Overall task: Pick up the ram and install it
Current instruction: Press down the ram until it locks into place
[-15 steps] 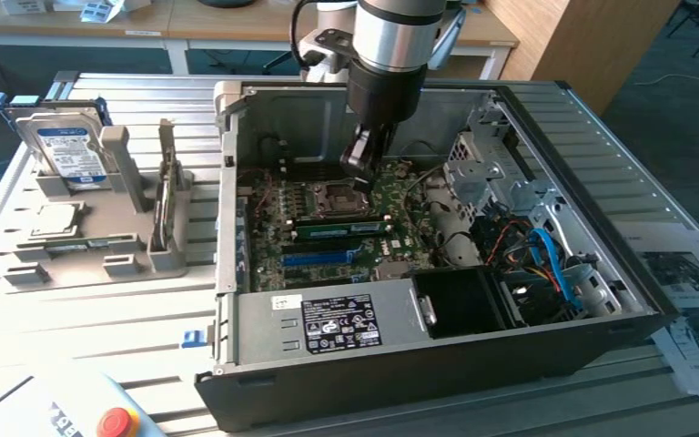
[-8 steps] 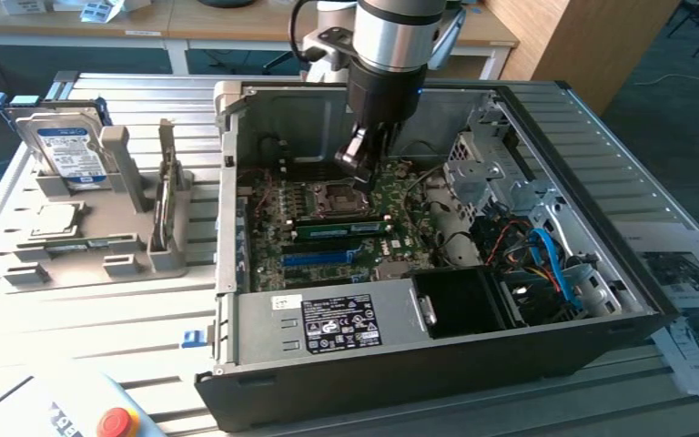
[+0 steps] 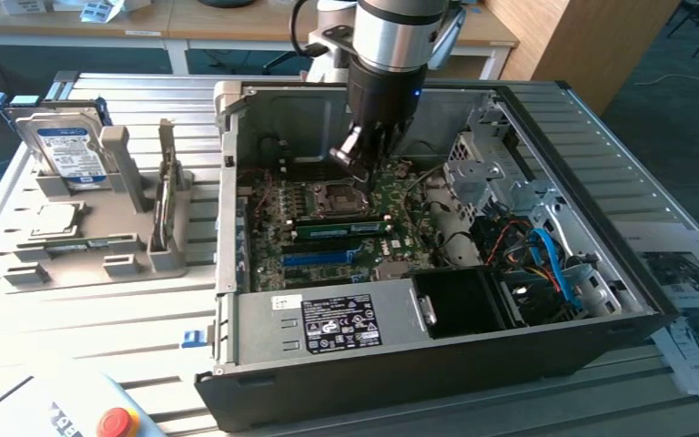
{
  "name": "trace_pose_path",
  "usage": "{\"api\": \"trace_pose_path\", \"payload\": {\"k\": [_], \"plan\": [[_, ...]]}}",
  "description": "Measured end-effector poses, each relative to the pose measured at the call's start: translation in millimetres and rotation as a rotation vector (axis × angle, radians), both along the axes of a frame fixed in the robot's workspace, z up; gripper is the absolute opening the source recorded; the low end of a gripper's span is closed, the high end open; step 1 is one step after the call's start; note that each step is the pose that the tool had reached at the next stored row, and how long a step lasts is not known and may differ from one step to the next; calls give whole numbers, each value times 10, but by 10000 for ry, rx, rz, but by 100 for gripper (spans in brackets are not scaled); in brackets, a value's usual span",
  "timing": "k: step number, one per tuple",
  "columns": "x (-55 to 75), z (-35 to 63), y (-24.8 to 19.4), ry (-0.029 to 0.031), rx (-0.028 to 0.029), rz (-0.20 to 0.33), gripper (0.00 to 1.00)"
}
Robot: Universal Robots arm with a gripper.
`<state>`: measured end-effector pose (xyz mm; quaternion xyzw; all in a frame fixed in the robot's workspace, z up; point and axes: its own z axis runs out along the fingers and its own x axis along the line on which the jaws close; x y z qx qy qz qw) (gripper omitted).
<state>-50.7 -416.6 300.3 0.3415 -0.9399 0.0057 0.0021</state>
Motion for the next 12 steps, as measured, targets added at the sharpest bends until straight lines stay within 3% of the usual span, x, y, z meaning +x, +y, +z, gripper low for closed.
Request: {"api": "trace_pose_path", "payload": {"k": [12], "plan": [[0,0,0,-38,-5,-2049,10]]}}
